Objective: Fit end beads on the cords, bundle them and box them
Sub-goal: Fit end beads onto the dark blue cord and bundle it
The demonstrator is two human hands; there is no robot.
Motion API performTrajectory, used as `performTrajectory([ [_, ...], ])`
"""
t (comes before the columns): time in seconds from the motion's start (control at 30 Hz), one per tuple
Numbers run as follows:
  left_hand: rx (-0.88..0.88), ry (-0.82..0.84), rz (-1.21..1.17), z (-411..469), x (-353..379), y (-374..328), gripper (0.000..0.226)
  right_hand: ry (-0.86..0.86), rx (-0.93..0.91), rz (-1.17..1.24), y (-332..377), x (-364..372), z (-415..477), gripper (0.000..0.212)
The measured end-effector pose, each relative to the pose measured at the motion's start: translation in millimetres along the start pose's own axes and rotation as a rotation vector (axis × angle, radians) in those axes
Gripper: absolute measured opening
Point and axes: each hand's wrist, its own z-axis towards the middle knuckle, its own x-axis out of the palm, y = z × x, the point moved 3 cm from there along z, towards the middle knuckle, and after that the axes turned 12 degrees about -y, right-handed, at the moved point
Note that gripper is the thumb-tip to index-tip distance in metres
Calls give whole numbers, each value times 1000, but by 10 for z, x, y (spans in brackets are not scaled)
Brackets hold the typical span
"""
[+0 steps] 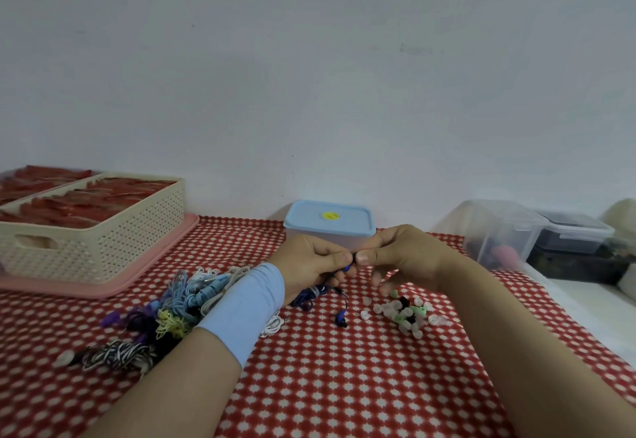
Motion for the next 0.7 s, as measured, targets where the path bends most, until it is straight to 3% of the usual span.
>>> performTrajectory([
  [0.07, 5, -24, 53, 6, -13, 14, 10, -14, 14, -17, -32, 23, 1, 6],
  [0.2, -42, -82, -101, 49, -50, -31, 10, -106, -104, 125, 4, 62, 28, 16],
  [0.5, -134, -113, -203, 84, -60, 25, 19, -203, -252, -24, 86, 88, 37, 14],
  [0.7, -123, -107, -206, 72, -48, 23, 11, -276, -301, -49, 99, 95, 57, 7],
])
